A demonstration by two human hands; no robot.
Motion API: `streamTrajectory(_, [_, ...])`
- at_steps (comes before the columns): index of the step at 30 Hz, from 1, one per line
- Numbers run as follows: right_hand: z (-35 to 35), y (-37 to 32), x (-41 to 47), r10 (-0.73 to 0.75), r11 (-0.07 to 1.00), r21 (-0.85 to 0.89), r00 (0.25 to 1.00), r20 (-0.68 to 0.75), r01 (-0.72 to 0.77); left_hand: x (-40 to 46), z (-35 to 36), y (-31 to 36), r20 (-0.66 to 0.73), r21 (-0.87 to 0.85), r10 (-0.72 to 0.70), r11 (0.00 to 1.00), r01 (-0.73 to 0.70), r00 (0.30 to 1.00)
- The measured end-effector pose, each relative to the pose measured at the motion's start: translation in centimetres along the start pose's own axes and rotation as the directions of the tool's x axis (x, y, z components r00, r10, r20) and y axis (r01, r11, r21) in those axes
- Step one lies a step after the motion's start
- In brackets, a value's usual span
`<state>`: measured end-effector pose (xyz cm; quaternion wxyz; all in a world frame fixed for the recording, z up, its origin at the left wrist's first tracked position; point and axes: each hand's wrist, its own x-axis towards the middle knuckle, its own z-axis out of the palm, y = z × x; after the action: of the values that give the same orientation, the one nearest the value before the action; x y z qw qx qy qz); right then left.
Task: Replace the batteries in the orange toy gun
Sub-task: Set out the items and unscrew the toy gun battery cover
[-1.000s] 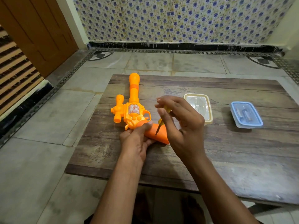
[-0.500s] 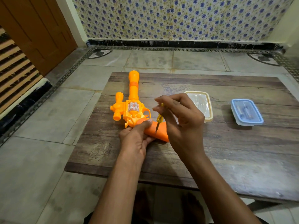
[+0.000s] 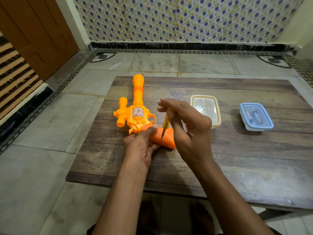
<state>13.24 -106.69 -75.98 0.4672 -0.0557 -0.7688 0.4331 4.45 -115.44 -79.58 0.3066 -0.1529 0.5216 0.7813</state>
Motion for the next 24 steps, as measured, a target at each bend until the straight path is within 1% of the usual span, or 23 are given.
streamTrajectory(3, [0.19, -0.18, 0.01, -0.044, 0.996, -0.078, 0.999, -0.009, 0.043, 0.20, -0.12, -0.11, -0.005, -0.008, 0.010, 1.000, -0.010, 1.000])
streamTrajectory(6, [0.38, 0.06, -0.02, -0.045, 0.994, -0.104, 0.998, -0.047, 0.040, 0.24, -0.09, -0.11, 0.004, -0.008, 0.010, 1.000, -0.010, 1.000])
streamTrajectory(11, [0.23, 0.12, -0.26, -0.020, 0.996, -0.085, 0.999, -0.035, 0.017, 0.20, -0.05, -0.07, -0.003, -0.009, 0.002, 1.000, -0.002, 1.000])
streamTrajectory(15, [0.45, -0.27, -0.25, -0.033, 0.993, -0.119, 0.998, -0.050, 0.027, 0.42, -0.18, -0.18, -0.022, -0.004, -0.005, 1.000, 0.005, 1.000])
streamTrajectory(18, [0.37, -0.16, -0.16, -0.041, 0.992, -0.124, 0.997, -0.060, 0.033, 0.30, -0.14, -0.13, -0.010, -0.012, 0.008, 1.000, -0.009, 1.000])
streamTrajectory(21, [0.03, -0.14, -0.19, -0.017, 0.996, -0.089, 0.999, -0.046, 0.013, -0.01, -0.03, 0.01, 0.012, -0.023, 0.003, 1.000, -0.003, 1.000])
streamTrajectory(24, [0.10, -0.16, -0.18, -0.024, 0.996, -0.092, 0.999, -0.040, 0.021, 0.13, -0.09, -0.01, 0.002, -0.013, 0.001, 1.000, -0.001, 1.000])
